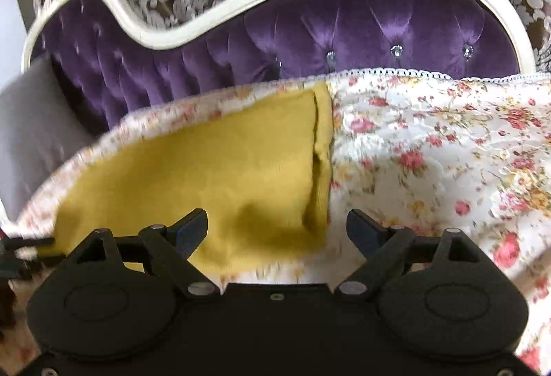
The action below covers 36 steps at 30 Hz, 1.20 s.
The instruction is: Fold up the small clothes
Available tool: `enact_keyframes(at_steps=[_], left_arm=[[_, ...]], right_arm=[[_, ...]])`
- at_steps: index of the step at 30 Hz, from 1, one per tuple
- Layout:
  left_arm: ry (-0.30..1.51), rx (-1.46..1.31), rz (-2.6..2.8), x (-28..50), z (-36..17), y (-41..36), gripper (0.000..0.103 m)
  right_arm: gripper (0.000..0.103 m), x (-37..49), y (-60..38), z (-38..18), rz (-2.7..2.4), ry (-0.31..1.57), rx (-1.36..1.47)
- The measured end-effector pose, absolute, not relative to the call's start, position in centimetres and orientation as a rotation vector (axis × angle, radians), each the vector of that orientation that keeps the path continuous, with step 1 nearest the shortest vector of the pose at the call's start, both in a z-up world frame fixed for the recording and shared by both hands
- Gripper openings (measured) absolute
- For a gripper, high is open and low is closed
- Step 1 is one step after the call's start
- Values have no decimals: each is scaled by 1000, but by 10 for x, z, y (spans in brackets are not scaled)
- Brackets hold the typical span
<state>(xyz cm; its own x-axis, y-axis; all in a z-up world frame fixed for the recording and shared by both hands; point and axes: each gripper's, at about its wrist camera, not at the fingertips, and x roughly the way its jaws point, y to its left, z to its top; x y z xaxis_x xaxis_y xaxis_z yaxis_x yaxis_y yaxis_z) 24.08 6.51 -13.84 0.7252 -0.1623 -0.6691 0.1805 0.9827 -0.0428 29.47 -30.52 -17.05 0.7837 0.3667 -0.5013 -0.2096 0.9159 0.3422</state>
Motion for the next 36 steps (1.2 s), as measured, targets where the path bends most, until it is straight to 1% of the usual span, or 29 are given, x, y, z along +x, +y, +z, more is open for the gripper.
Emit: enact_keyframes(at_steps=[4, 9, 18, 21, 22, 23, 24, 31, 33, 34, 35, 36], left_arm=[[731, 2, -189, 240, -138, 67, 90], [731, 8, -183, 240, -138, 65, 90], [723, -30, -183, 240, -138, 69, 92], [723, -30, -183, 240, -138, 68, 92], [723, -31, -184, 241, -138, 68, 92], [722, -33, -184, 241, -137, 68, 92], [722, -34, -185, 241, -137, 69, 92], [722, -35, -185, 240, -137, 68, 92], [723, -34, -184, 240, -137, 68, 92], [723, -33, -184, 240, -137, 68, 92], [723, -31, -183, 240, -137, 68, 92], [724, -31, -185, 240, -137, 68, 92]], right_arm=[[89, 319, -311, -169, 351, 577, 334], [89, 352, -314, -178, 395, 619, 407], [89, 387, -314, -184, 453, 633, 478], [91, 399, -313, -188, 484, 640, 519], [95, 402, -313, -189, 496, 641, 539], [102, 404, -315, -190, 510, 640, 564], [103, 406, -316, -191, 527, 639, 592], [102, 405, -323, -197, 565, 634, 649], [98, 407, -322, -195, 567, 646, 635], [85, 407, -321, -194, 555, 657, 611], [69, 406, -320, -193, 531, 666, 574], [61, 404, -319, -192, 504, 670, 533]])
